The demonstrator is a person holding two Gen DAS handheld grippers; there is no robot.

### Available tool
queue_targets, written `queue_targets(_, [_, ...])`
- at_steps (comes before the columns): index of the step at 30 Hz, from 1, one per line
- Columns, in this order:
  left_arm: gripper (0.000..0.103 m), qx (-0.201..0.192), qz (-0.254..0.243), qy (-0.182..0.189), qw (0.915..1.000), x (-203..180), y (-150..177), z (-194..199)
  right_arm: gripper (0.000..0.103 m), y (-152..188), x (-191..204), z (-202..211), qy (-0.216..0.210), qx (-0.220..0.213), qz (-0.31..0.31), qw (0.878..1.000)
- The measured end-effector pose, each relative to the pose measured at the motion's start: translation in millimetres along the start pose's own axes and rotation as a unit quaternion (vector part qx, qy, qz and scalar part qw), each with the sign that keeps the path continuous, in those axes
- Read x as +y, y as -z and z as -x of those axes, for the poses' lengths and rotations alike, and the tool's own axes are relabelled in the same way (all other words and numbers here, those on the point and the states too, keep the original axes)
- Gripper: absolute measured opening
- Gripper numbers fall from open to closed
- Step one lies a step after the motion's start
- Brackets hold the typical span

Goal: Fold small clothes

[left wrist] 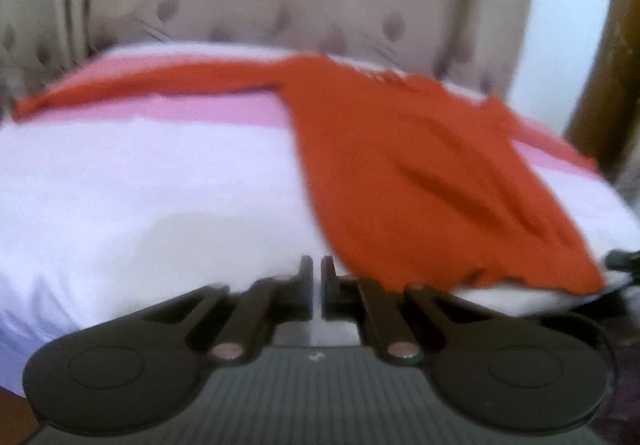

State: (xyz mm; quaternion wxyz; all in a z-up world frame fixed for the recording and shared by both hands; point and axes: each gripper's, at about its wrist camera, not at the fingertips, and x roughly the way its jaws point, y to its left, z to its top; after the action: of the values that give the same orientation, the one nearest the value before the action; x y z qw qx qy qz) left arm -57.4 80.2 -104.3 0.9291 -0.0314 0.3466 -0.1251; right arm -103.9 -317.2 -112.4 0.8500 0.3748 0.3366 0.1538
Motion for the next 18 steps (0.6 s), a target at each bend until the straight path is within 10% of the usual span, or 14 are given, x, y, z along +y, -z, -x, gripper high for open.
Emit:
queue_targets(3, [0.024,0.030,0.012,0.026,0.9991,2.5,-8.3,-9.8,0.026,-6.6,5.1,-6.9,0.012,-0.008,0.024,1.000])
queue_targets(6, [0.071,0.040,0.019,0.051,0.9977,-0.2,-9.6,-20.1,0.031,-7.1,3.7,-22.5,0.021,0.009,0.036,0.999])
queue_targets(10, [0.078,0.047,0.018,0.070,0.9963,-13.4,-9.5,-28.2,0.031,-2.2,7.2,-38.5,0.013,0.028,0.046,0.998])
queue_targets(13, [0.055,0.046,0.009,0.067,0.9967,-23.5,-11.9,-34.1,0.031,3.1,12.3,-46.5,0.004,0.032,0.054,0.998])
queue_targets(14, [0.011,0.051,0.005,0.065,0.9965,-26.6,-12.8,-36.8,0.028,3.7,14.2,-48.1,0.003,0.033,0.059,0.998])
queue_targets(18, [0.008,0.057,0.023,0.067,0.9959,-24.7,-15.0,-36.7,0.015,5.3,13.4,-45.7,-0.006,0.034,0.048,0.998])
